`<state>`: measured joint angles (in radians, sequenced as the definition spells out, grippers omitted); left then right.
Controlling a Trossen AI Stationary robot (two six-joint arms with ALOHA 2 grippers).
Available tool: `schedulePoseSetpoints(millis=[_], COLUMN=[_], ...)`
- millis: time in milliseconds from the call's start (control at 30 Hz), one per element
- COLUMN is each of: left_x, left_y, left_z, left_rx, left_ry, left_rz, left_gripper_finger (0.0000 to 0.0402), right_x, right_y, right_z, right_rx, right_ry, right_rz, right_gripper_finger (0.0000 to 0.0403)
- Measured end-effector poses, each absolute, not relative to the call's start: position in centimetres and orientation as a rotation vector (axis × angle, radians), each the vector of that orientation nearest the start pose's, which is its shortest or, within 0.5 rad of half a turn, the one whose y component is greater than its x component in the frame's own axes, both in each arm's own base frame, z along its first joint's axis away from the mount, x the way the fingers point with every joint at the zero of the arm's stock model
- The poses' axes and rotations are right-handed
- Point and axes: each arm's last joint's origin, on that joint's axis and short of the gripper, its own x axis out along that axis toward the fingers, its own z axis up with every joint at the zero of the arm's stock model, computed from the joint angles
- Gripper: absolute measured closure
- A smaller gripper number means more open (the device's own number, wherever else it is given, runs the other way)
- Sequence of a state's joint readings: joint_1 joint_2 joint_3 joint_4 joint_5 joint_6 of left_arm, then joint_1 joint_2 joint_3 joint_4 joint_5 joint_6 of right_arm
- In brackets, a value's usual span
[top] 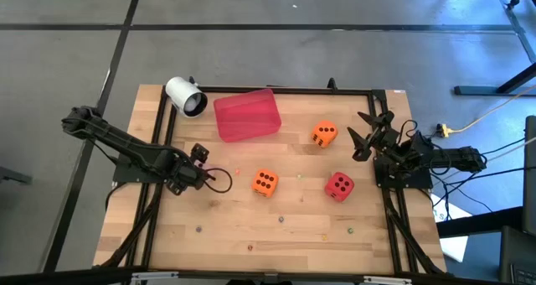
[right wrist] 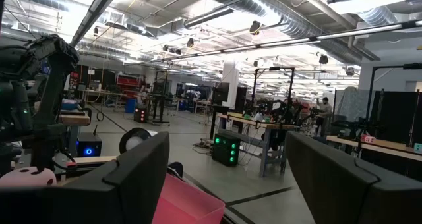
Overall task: Pick & Place Dice
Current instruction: Put the large pink die into the red bin
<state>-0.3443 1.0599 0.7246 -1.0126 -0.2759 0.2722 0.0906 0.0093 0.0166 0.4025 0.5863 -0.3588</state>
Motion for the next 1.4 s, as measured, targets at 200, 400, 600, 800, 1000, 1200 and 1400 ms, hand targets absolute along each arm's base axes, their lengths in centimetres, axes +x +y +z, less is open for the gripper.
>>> schedulePoseSetpoints(millis=[200, 400, 600, 800, 1000, 1200, 1400], left_x=[15.9, 16.2, 16.1, 16.0, 16.0, 16.3, 16.4], left_y=[-4.9, -5.1, -5.5, -5.7, -5.6, -5.6, -5.4], left_z=[21.7, 21.9, 21.8, 21.8, 21.8, 22.6, 23.7], left_rx=[0.604, 0.566, 0.537, 0.529, 0.534, 0.511, 0.382], left_ry=[1.251, 1.212, 1.219, 1.219, 1.222, 1.197, 1.191], left_rz=[-0.216, -0.197, -0.303, -0.373, -0.344, -0.265, -0.088], left_gripper_finger=[0.0040, 0.0040, 0.0040, 0.0040, 0.0040, 0.0040, 0.0040], right_x=[8.6, 8.6, 8.6, 8.6, 8.6, 8.6, 8.9], right_y=[-0.8, -0.8, -0.8, -0.8, -0.8, -0.8, -0.6], right_z=[20.4, 20.4, 20.4, 20.4, 20.4, 20.4, 20.0], right_rx=[-0.209, -0.209, -0.209, -0.209, -0.209, -0.207, -0.238], right_ry=[-0.297, -0.298, -0.297, -0.297, -0.298, -0.298, -0.268], right_rz=[-0.551, -0.551, -0.551, -0.551, -0.551, -0.551, -0.450], right_gripper_finger=[0.0099, 0.0099, 0.0099, 0.0099, 0.0099, 0.0099, 0.0099])
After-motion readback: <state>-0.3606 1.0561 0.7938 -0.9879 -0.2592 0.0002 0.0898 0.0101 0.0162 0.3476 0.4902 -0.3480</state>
